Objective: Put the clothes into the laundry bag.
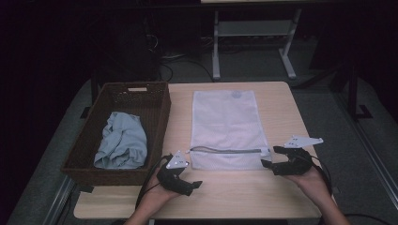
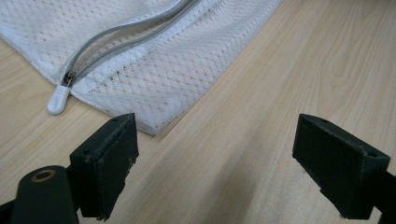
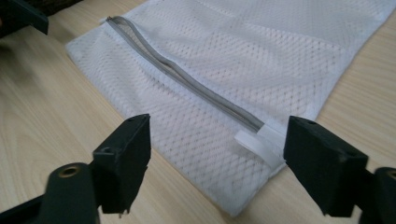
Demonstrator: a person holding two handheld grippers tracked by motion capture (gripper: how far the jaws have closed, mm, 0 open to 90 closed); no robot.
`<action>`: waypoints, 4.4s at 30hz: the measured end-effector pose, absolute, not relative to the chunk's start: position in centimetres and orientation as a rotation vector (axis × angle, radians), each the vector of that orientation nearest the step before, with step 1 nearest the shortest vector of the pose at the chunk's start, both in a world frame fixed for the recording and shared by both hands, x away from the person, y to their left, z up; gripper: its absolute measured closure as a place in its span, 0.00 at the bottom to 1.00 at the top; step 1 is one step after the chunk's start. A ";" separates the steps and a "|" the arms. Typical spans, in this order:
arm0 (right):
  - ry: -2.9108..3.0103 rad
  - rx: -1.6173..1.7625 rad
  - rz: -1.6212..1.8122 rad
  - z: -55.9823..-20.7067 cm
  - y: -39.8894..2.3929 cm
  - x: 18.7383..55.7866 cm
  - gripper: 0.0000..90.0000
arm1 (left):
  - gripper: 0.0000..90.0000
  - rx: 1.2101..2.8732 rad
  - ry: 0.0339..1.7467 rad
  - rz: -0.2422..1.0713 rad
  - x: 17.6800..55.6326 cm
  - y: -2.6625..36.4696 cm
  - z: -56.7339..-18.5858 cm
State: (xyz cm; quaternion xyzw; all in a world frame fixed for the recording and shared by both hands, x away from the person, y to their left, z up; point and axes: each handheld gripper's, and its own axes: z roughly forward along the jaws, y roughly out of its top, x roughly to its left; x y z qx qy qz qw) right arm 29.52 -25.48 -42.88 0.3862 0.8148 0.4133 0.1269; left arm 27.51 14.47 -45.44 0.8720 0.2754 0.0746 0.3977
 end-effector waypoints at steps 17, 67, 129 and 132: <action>2.390 1.141 1.200 -41.8 -24.8 32.6 0.57 | 0.15 2.208 0.696 0.188 27.4 14.5 -45.4; 2.286 1.346 0.984 -46.4 -24.2 44.7 0.99 | 0.15 2.213 0.685 0.160 27.3 14.4 -45.5; 2.333 1.383 0.714 -46.1 -31.4 38.0 0.99 | 0.15 2.222 0.683 0.158 27.1 14.2 -45.5; 2.327 1.390 0.704 -46.0 -32.0 37.7 0.99 | 0.15 2.220 0.684 0.158 27.1 14.2 -45.5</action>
